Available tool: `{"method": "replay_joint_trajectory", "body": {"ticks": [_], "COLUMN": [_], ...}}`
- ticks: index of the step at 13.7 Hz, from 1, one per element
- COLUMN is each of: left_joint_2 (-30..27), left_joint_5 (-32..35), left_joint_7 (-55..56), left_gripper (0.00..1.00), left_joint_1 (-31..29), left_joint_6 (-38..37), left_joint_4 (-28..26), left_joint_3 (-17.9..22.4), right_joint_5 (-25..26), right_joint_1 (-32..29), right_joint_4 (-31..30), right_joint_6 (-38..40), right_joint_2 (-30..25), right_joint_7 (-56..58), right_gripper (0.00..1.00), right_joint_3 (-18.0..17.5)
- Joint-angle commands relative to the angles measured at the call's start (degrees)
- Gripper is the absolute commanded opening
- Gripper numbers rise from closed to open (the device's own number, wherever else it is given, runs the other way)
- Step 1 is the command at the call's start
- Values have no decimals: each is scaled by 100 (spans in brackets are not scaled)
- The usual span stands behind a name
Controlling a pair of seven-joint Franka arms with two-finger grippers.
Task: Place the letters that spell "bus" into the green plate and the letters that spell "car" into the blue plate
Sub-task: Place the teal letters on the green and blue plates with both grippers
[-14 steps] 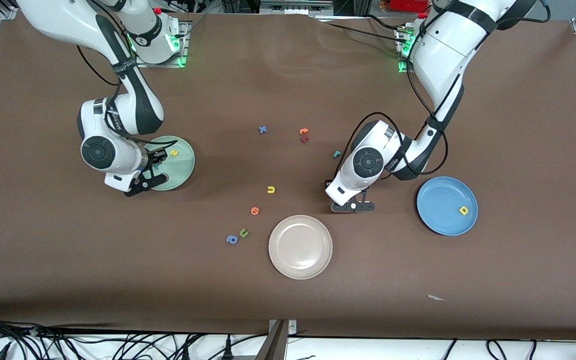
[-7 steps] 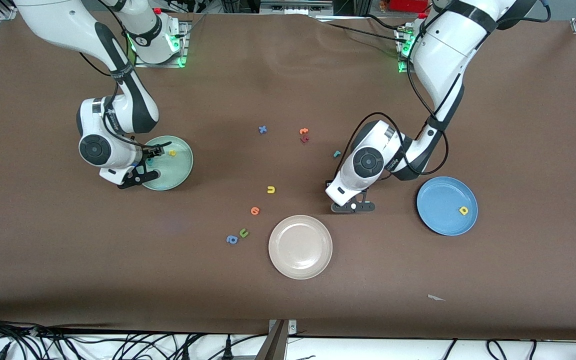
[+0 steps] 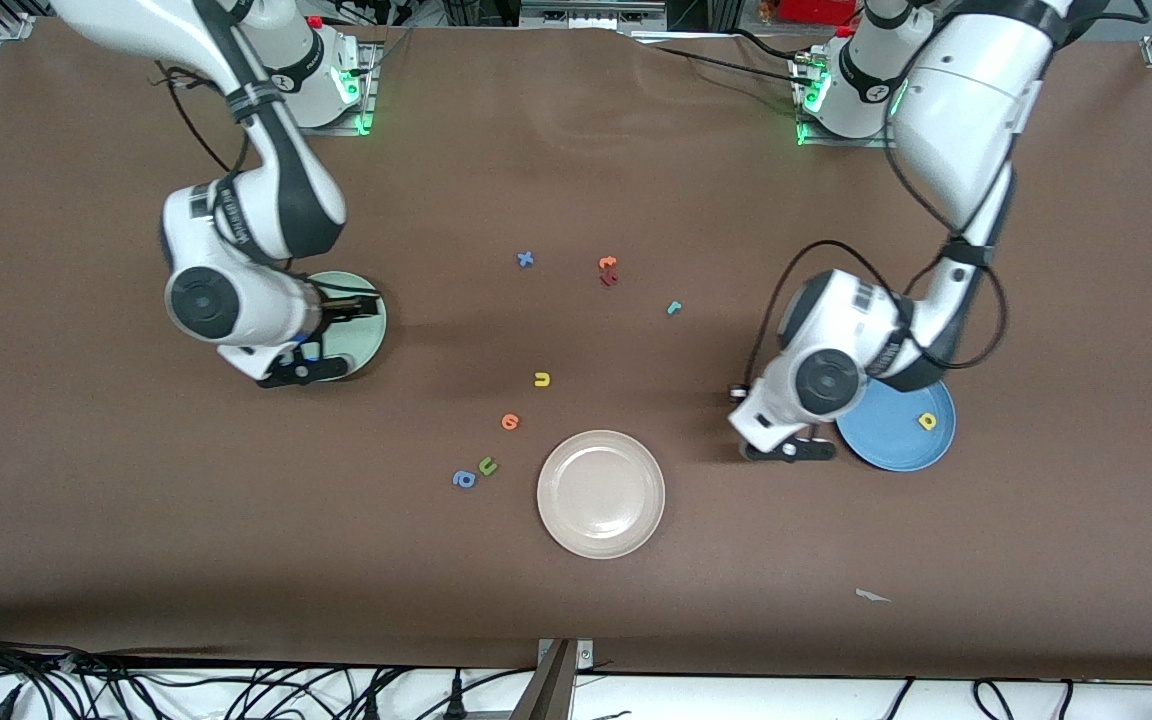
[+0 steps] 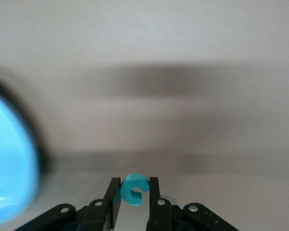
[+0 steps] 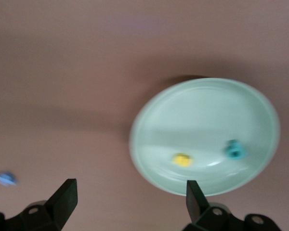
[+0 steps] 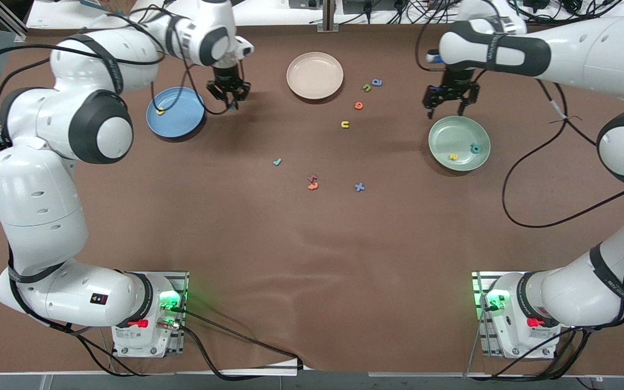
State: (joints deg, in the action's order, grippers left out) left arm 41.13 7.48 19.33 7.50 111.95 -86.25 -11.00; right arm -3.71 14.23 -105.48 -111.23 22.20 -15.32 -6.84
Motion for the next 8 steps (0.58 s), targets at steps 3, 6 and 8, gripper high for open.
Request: {"method": "replay_joint_trajectory", "body": {"ticks": [3,6,8], "left_joint_2": [-97,-97,-341], "left_joint_5": [270,1235,1230], "left_joint_7": [-1624,-1924,-1907], "left_gripper": [23,88,100], "left_joint_1": [-986,-1083,-1101], "left_joint_6": [-392,-883,-1279], "left_joint_4": [30,4,30], "left_joint_3": [-26,-16,-25], "right_joint_5": [-69,-34,10], "right_joint_1": [957,1397,1556], "right_joint_4": [1045,1713,1882], "right_joint_6": [-1082,-1864,-2392], "right_joint_2": [1188,1856,2112], "right_joint_7": [-2594,-3598,-3706], "right_gripper": [100,100,100], "right_joint_3": [-72,-72,-63]}}
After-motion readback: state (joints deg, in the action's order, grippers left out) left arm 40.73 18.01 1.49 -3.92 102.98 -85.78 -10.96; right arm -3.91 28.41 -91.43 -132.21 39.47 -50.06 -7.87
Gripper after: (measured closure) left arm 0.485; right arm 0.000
